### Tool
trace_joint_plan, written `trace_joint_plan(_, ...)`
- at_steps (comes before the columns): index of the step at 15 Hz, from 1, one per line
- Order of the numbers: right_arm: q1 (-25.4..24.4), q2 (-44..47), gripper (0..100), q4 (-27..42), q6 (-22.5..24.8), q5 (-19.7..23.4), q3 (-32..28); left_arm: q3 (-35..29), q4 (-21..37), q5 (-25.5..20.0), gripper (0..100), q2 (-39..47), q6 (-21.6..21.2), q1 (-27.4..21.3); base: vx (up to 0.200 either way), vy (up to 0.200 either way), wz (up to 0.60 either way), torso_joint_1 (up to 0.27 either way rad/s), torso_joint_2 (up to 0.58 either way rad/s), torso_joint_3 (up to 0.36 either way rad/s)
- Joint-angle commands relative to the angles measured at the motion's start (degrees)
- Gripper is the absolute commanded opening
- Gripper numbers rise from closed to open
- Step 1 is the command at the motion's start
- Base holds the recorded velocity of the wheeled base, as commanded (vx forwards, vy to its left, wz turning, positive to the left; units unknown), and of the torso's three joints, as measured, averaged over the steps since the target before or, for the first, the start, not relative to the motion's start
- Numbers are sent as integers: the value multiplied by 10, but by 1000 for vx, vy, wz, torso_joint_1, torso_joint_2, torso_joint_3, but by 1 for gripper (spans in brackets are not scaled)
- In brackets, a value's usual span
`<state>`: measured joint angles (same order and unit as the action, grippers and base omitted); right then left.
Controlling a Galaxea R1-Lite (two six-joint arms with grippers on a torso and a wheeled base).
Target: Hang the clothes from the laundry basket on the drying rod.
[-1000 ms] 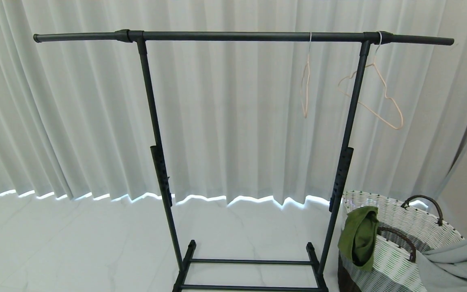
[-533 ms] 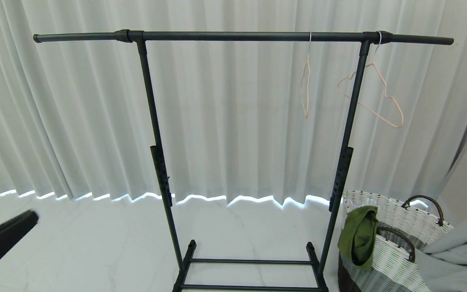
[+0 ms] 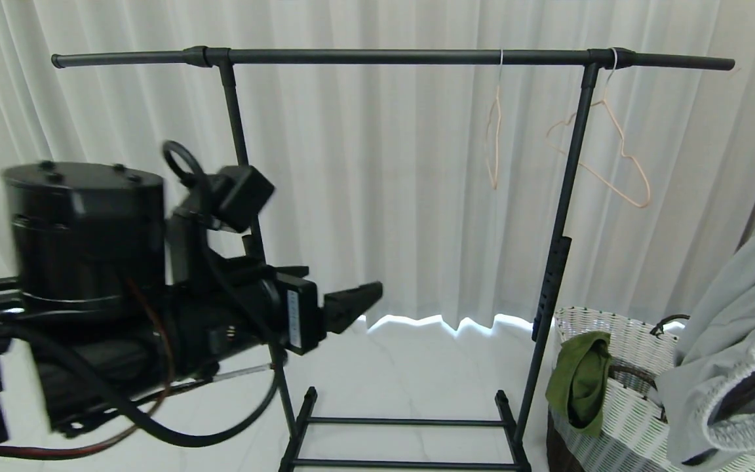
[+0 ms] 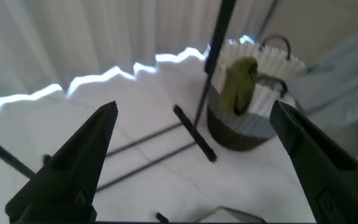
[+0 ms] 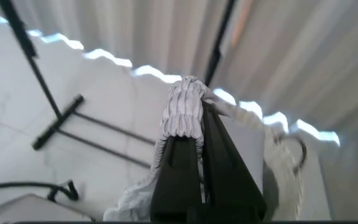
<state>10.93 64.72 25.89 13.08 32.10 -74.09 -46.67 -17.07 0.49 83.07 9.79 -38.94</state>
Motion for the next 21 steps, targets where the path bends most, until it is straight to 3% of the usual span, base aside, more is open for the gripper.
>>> trace_joint_plan(1,-30,38,0,0,-19,23,-70,-7,-4,3,100,82,15,-40,0,0,0,0,0,0)
trace_joint_plan(3,-100,38,0,0,-67,23,-87,-8,-4,2,100,105,39,-79,0,0,0,0,0,0)
trace_joint_plan(5,-145,27,0,-1,-69,18,-37,-21,-10,2,100,126,75,-127,0,0,0,0,0,0)
trace_joint_plan(9,-160,2,0,-44,-67,8,59,-91,-31,3,100,199,165,-219,0,0,0,0,0,0)
trace_joint_plan(13,-163,-16,0,-45,-52,-1,92,-180,-31,5,100,280,225,-302,0,0,0,0,0,0)
trace_joint_plan(17,-163,-35,0,-45,-53,-1,105,-309,-31,34,100,400,238,-320,0,0,0,0,0,0)
trace_joint_plan(21,-162,-35,0,-46,-53,-1,105,-342,-31,77,100,465,245,-304,0,0,0,0,0,0)
